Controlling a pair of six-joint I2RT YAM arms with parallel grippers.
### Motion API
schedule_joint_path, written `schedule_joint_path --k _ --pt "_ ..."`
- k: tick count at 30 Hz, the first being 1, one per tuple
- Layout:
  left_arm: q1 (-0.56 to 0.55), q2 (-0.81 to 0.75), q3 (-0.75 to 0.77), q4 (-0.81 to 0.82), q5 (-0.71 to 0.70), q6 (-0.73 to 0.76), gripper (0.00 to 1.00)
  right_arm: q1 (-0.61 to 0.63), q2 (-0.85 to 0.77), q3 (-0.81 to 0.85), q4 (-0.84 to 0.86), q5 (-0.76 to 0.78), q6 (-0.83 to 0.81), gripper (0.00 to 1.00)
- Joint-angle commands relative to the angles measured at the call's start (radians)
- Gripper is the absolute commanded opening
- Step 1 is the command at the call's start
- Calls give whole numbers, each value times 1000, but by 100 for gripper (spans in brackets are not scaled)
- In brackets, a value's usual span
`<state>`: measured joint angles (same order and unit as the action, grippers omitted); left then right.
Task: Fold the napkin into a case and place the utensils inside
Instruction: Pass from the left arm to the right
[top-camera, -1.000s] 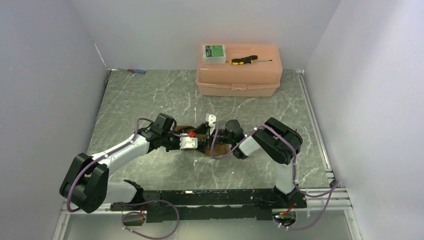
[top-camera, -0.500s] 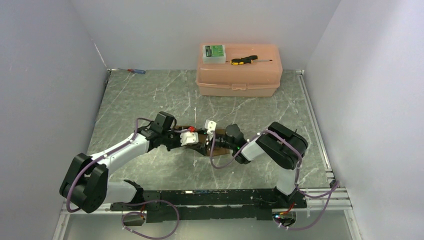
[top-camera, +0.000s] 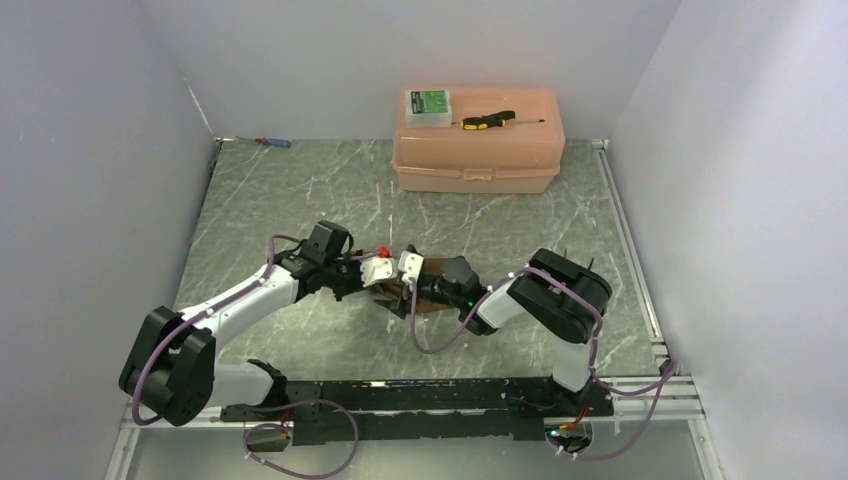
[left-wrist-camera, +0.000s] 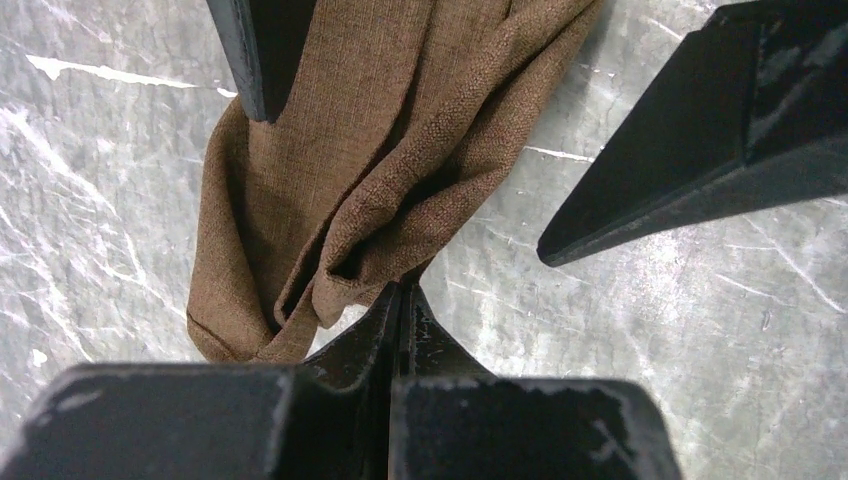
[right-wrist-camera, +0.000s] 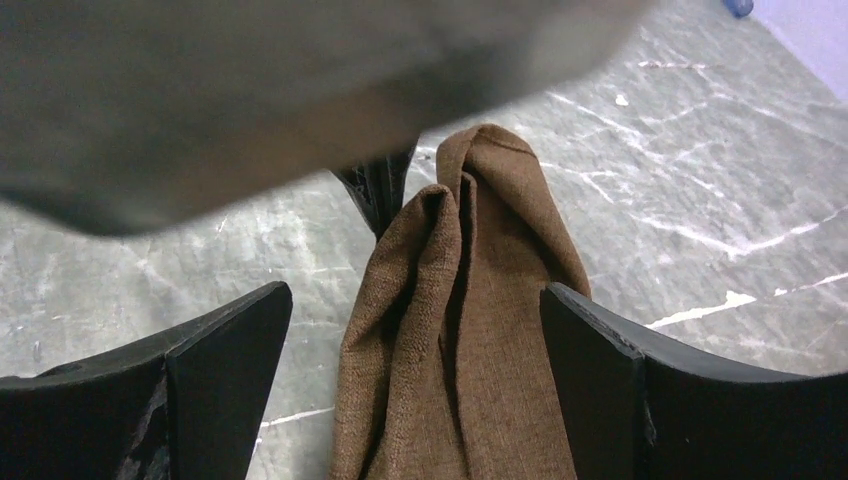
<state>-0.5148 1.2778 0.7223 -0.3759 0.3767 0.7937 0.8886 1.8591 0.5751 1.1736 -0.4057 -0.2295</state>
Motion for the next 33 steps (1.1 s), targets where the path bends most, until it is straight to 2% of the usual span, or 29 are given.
schedule_joint_path --k 1,7,12,22,27,33 --pt "1 -24 37 29 -3 -52 3 45 17 22 30 64 -83 100" --pt "2 -27 43 31 -9 -69 3 84 72 34 107 184 -120 96" --pt "1 -26 43 43 -16 -83 3 109 84 38 123 187 -147 94" --pt "1 -28 38 45 -5 -110 3 107 81 -96 366 283 -83 98" --pt "1 -23 53 26 -3 -115 3 114 153 -83 478 376 -82 99" --pt "2 -21 58 22 -15 -121 3 124 202 -42 525 403 -104 98"
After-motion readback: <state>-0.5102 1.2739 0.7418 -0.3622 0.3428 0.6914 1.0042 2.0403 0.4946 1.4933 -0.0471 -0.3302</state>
